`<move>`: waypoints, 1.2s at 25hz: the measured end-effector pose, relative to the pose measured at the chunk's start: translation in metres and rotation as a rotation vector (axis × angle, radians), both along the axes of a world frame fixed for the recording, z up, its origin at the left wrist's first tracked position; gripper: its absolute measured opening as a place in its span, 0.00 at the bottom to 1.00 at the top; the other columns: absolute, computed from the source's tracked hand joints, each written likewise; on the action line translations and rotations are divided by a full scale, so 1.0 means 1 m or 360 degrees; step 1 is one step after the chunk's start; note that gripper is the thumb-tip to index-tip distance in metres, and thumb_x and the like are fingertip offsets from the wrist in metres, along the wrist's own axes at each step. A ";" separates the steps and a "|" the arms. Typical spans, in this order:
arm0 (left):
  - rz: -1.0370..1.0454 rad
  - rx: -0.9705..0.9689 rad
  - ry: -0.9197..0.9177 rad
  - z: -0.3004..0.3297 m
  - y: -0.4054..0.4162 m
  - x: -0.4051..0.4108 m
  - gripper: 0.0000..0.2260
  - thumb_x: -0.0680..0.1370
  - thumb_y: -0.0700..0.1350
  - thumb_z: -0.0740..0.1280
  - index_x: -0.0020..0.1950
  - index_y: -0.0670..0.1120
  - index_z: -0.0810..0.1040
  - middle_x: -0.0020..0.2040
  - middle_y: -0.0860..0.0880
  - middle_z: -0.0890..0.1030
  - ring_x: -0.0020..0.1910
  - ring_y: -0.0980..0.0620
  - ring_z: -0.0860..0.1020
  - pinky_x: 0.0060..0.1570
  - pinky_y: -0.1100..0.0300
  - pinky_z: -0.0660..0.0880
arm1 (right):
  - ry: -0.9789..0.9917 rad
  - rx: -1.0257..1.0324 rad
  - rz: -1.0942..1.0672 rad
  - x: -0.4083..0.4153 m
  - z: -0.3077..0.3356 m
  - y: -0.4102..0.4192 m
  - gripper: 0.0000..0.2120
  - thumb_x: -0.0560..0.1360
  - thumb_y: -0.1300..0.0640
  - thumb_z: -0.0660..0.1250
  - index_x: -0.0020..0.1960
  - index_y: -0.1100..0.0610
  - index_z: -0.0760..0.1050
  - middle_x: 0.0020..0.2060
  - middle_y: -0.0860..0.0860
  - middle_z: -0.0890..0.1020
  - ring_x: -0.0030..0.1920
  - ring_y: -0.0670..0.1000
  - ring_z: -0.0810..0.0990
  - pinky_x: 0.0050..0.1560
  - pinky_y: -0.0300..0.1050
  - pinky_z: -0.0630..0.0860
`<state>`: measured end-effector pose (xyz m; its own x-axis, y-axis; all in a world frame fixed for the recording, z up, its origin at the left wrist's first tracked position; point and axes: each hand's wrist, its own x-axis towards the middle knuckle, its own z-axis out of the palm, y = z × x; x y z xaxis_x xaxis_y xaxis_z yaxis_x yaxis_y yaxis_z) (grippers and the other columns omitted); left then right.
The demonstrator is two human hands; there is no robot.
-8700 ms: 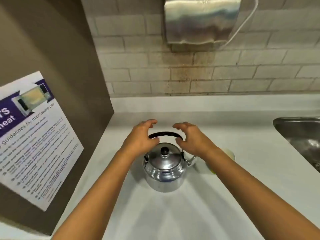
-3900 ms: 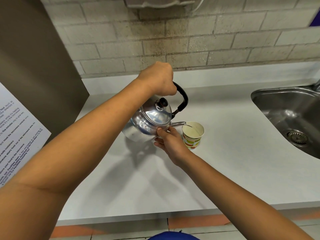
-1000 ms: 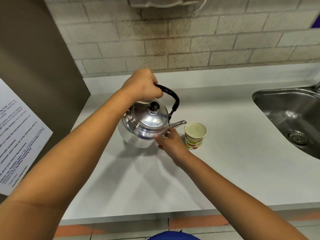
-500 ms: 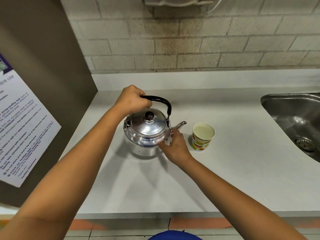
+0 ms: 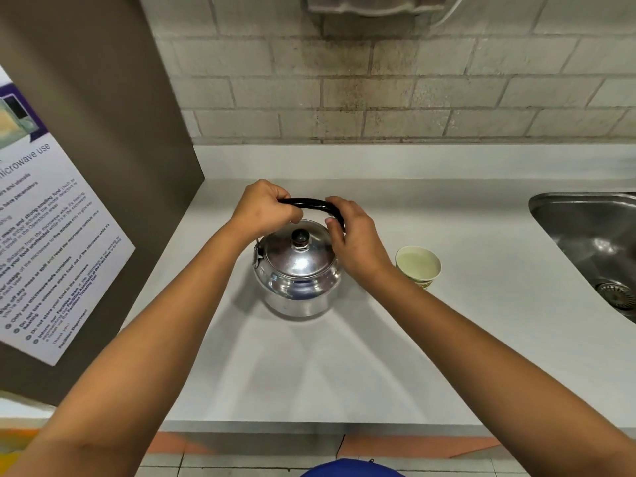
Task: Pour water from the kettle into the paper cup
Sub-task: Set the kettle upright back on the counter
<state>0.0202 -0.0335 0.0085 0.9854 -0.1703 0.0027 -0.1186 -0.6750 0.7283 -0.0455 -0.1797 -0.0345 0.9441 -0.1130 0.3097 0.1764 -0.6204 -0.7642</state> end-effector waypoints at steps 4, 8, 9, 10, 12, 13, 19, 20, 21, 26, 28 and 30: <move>0.0028 -0.0013 0.0007 -0.009 0.003 0.001 0.15 0.63 0.37 0.70 0.19 0.49 0.71 0.15 0.55 0.66 0.21 0.54 0.64 0.25 0.65 0.61 | -0.0005 0.0019 0.0032 0.008 -0.003 0.000 0.16 0.75 0.61 0.58 0.62 0.59 0.73 0.53 0.59 0.78 0.50 0.52 0.75 0.47 0.29 0.63; 0.0009 -0.0012 0.0026 -0.017 0.005 0.003 0.15 0.63 0.37 0.71 0.20 0.49 0.72 0.20 0.51 0.67 0.23 0.53 0.65 0.26 0.65 0.62 | 0.0042 0.0053 0.0074 0.008 -0.009 0.000 0.15 0.75 0.62 0.59 0.61 0.58 0.74 0.50 0.58 0.79 0.47 0.50 0.74 0.45 0.30 0.63; 0.0007 -0.0009 0.0035 -0.019 0.005 0.004 0.14 0.63 0.37 0.71 0.20 0.49 0.72 0.20 0.51 0.67 0.22 0.53 0.65 0.26 0.65 0.62 | 0.0048 0.0056 0.0076 0.008 -0.011 -0.001 0.15 0.75 0.62 0.59 0.61 0.58 0.74 0.50 0.58 0.79 0.47 0.51 0.75 0.46 0.31 0.64; 0.0006 -0.0007 0.0046 -0.020 0.005 0.004 0.14 0.63 0.37 0.71 0.20 0.49 0.72 0.19 0.52 0.67 0.22 0.54 0.66 0.25 0.66 0.62 | 0.0056 0.0058 0.0079 0.008 -0.012 -0.001 0.15 0.75 0.62 0.59 0.61 0.58 0.74 0.50 0.58 0.79 0.47 0.52 0.75 0.46 0.32 0.65; 0.0008 -0.0018 0.0086 -0.023 0.006 0.005 0.14 0.63 0.37 0.70 0.21 0.49 0.72 0.14 0.55 0.66 0.16 0.59 0.65 0.19 0.69 0.62 | 0.0086 0.0070 0.0083 0.010 -0.013 -0.001 0.16 0.75 0.62 0.60 0.61 0.57 0.74 0.51 0.58 0.79 0.47 0.50 0.74 0.48 0.34 0.66; 0.0013 -0.0029 0.0109 -0.024 0.007 0.005 0.14 0.63 0.37 0.70 0.21 0.49 0.72 0.12 0.55 0.66 0.14 0.59 0.65 0.16 0.71 0.61 | 0.0105 0.0077 0.0089 0.011 -0.014 -0.001 0.16 0.75 0.61 0.60 0.62 0.57 0.74 0.52 0.58 0.79 0.47 0.49 0.74 0.49 0.34 0.66; 0.0065 -0.0034 0.0115 -0.030 0.011 0.006 0.15 0.64 0.38 0.70 0.20 0.48 0.71 0.12 0.56 0.66 0.13 0.60 0.64 0.18 0.69 0.61 | 0.0091 0.0180 0.0109 0.016 -0.021 0.002 0.16 0.75 0.62 0.61 0.61 0.57 0.74 0.50 0.56 0.79 0.47 0.48 0.74 0.45 0.26 0.65; 0.0071 -0.0041 0.0108 -0.031 0.011 0.007 0.15 0.64 0.38 0.70 0.20 0.48 0.71 0.12 0.57 0.66 0.13 0.61 0.64 0.19 0.69 0.61 | 0.0080 0.0200 0.0105 0.017 -0.023 0.001 0.16 0.74 0.62 0.61 0.61 0.57 0.75 0.49 0.55 0.79 0.47 0.48 0.74 0.44 0.23 0.65; 0.0080 -0.0053 0.0107 -0.032 0.011 0.007 0.15 0.64 0.38 0.70 0.20 0.48 0.71 0.12 0.56 0.66 0.14 0.60 0.64 0.20 0.68 0.61 | 0.0075 0.0217 0.0102 0.018 -0.024 0.001 0.15 0.74 0.62 0.61 0.61 0.57 0.75 0.48 0.53 0.78 0.46 0.48 0.74 0.44 0.21 0.65; 0.0112 -0.0107 0.0004 -0.038 0.011 0.005 0.14 0.63 0.39 0.70 0.20 0.48 0.70 0.19 0.52 0.66 0.21 0.54 0.64 0.25 0.65 0.61 | 0.0031 0.0280 0.0099 0.019 -0.029 0.001 0.16 0.74 0.62 0.62 0.60 0.57 0.75 0.46 0.49 0.77 0.48 0.47 0.74 0.46 0.19 0.65; 0.0119 -0.0136 -0.0066 -0.041 0.011 0.003 0.14 0.63 0.38 0.70 0.20 0.49 0.69 0.20 0.51 0.66 0.22 0.53 0.64 0.26 0.64 0.62 | 0.0003 0.0290 0.0104 0.018 -0.030 0.000 0.16 0.73 0.63 0.63 0.60 0.58 0.76 0.46 0.48 0.77 0.48 0.46 0.75 0.47 0.19 0.65; 0.0118 -0.0150 -0.0115 -0.044 0.012 0.003 0.14 0.63 0.38 0.69 0.20 0.49 0.69 0.21 0.51 0.66 0.22 0.52 0.64 0.26 0.64 0.62 | -0.0012 0.0291 0.0117 0.016 -0.031 0.000 0.16 0.73 0.63 0.63 0.60 0.58 0.76 0.46 0.48 0.77 0.48 0.46 0.75 0.47 0.19 0.65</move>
